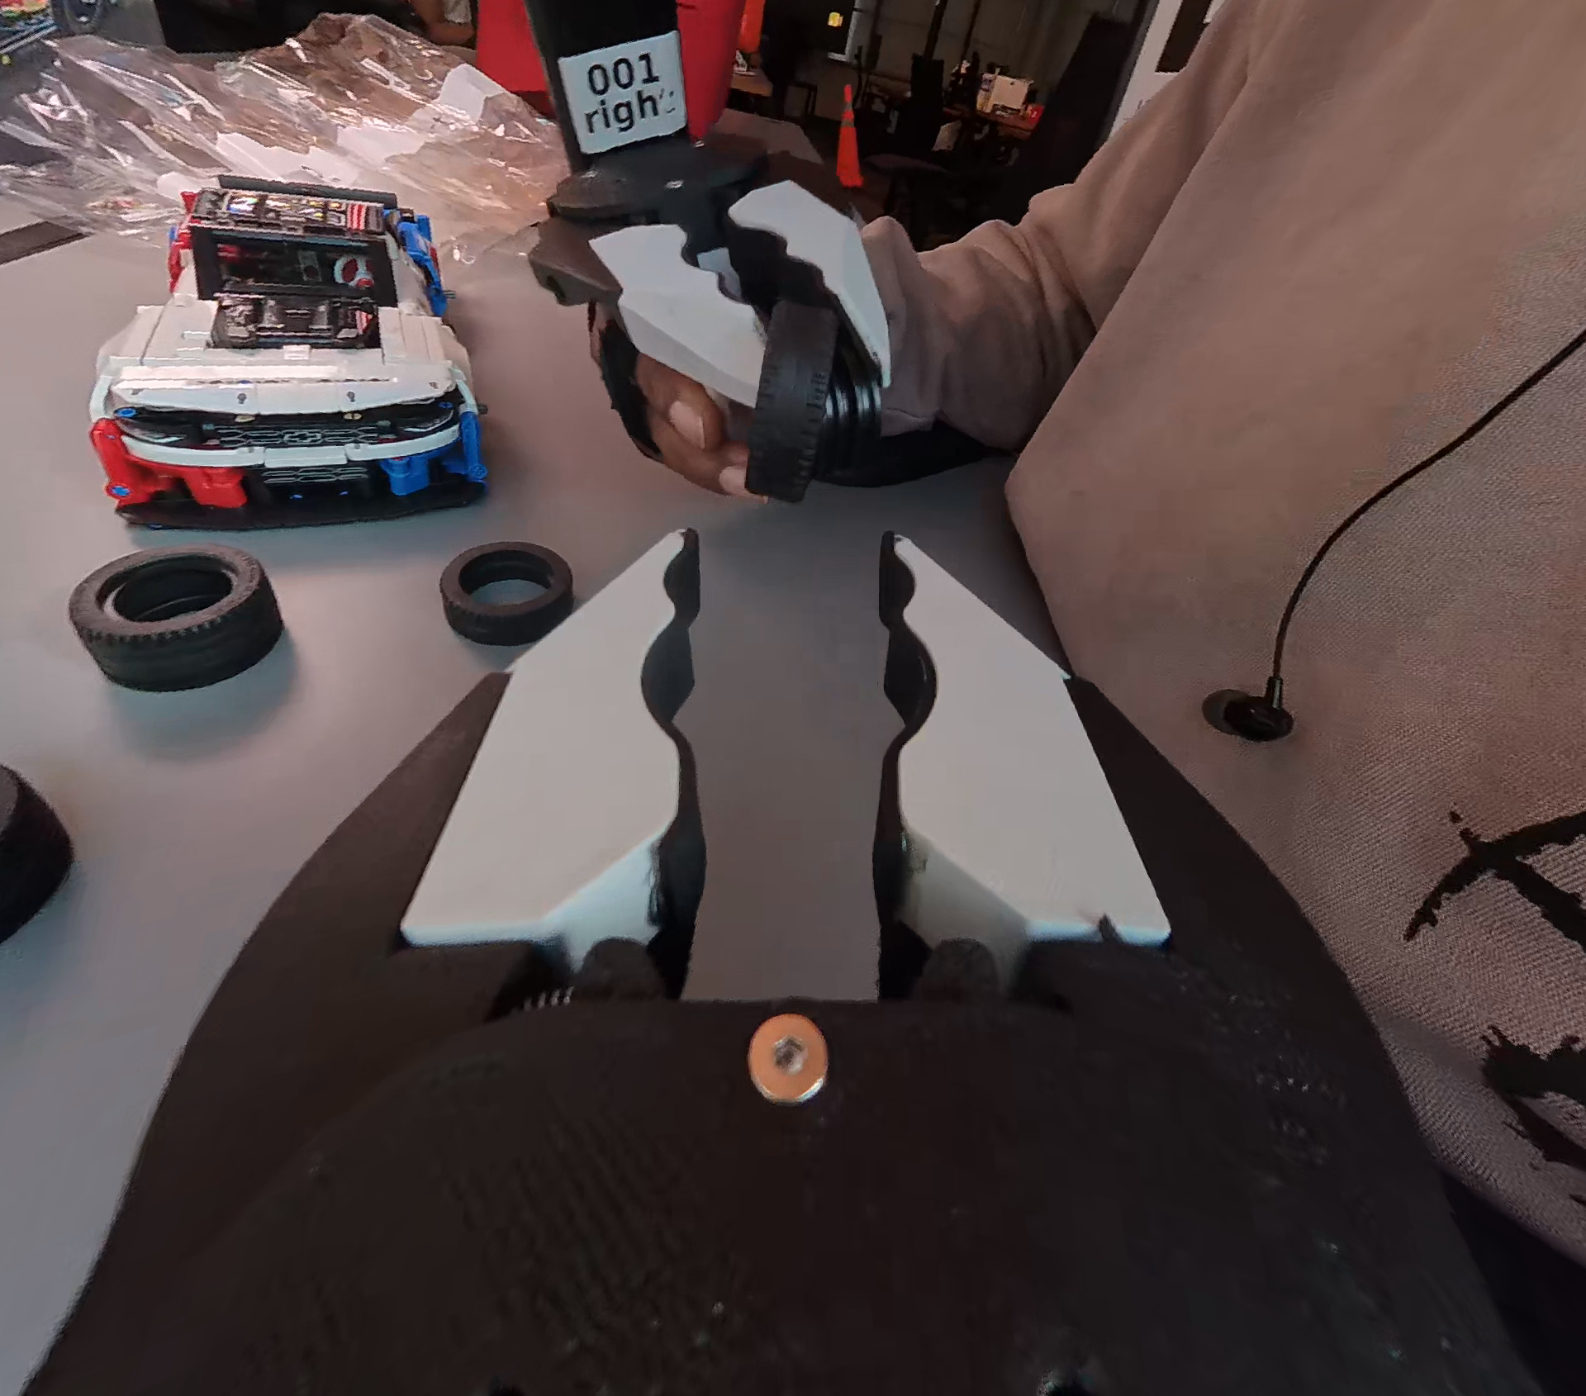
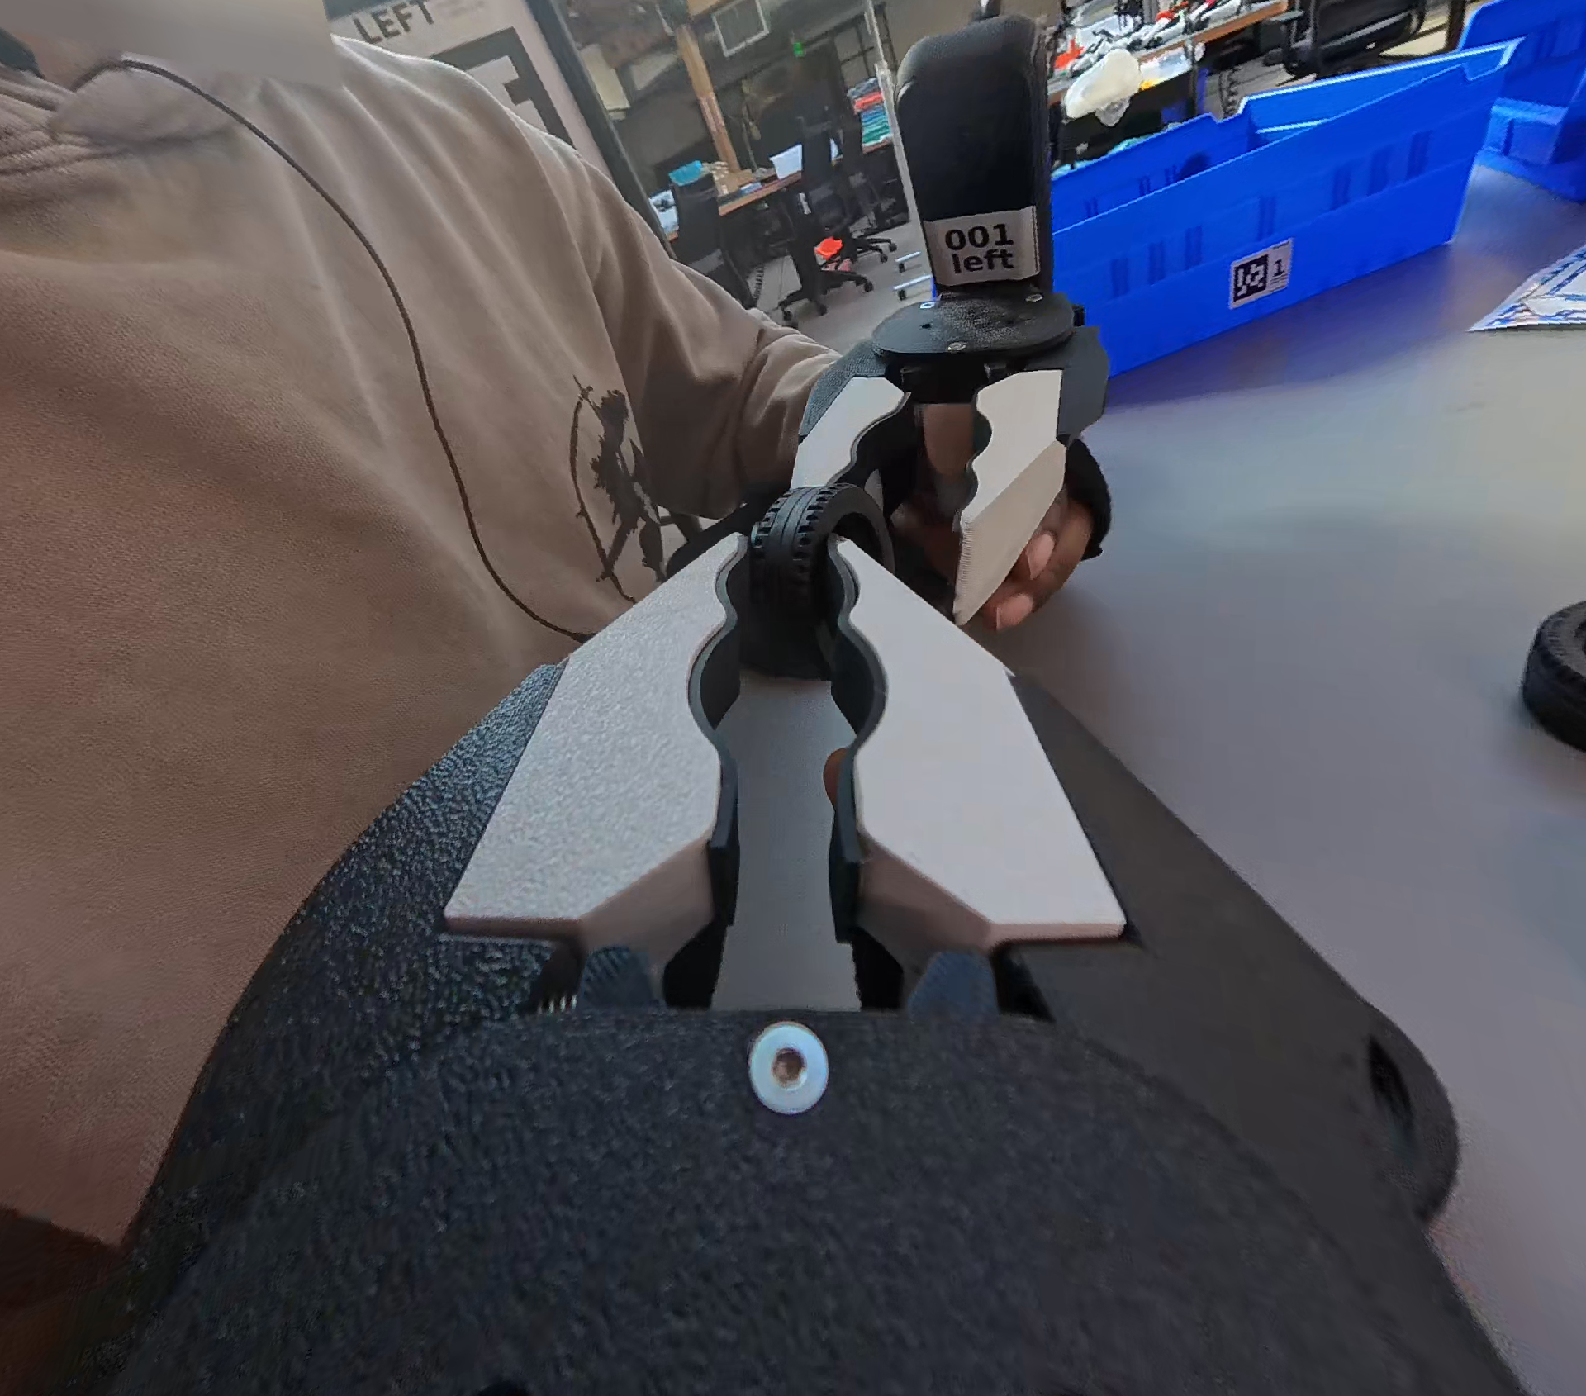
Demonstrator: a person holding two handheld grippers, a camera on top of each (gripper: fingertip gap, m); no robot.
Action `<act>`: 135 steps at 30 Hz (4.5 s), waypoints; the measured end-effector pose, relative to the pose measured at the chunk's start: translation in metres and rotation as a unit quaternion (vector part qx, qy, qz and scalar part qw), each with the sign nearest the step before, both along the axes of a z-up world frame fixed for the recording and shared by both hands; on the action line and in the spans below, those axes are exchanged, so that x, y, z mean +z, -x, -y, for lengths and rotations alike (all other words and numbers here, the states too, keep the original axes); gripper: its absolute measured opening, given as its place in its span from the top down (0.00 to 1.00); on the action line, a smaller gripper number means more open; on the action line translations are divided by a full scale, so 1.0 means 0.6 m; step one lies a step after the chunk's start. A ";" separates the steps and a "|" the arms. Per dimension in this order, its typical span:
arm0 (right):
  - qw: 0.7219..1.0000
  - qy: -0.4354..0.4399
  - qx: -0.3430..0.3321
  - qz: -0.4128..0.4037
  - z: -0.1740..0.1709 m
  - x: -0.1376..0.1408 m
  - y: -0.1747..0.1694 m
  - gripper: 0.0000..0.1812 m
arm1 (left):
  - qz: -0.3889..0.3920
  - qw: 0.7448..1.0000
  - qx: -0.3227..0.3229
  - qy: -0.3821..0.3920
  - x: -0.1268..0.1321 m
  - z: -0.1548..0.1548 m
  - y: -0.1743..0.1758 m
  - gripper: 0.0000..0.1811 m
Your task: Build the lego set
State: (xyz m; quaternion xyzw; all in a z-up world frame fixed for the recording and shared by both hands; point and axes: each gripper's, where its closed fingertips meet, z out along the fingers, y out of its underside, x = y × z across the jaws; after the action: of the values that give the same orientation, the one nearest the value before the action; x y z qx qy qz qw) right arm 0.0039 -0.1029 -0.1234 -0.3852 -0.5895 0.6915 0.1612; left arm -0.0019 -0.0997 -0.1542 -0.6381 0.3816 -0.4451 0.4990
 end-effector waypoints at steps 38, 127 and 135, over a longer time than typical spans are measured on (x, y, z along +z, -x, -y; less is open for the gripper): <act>0.995 0.044 -0.084 0.042 -0.035 -0.024 0.053 0.91 | -0.002 0.995 0.080 0.064 -0.008 -0.044 0.018 0.93; 0.931 -0.361 -0.021 -0.054 0.054 -0.082 0.011 0.92 | -0.158 0.968 -0.025 -0.192 -0.027 0.038 -0.003 0.92; 0.947 -0.316 0.061 -0.015 0.083 -0.122 -0.007 0.93 | -0.204 0.953 -0.118 -0.191 -0.073 0.073 -0.021 0.93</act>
State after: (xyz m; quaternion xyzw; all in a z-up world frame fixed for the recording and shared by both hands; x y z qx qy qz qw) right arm 0.0081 -0.1530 -0.1968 -0.2670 -0.7976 0.4845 0.2406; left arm 0.0108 -0.1434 -0.1980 -0.5583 0.6256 -0.2800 0.4675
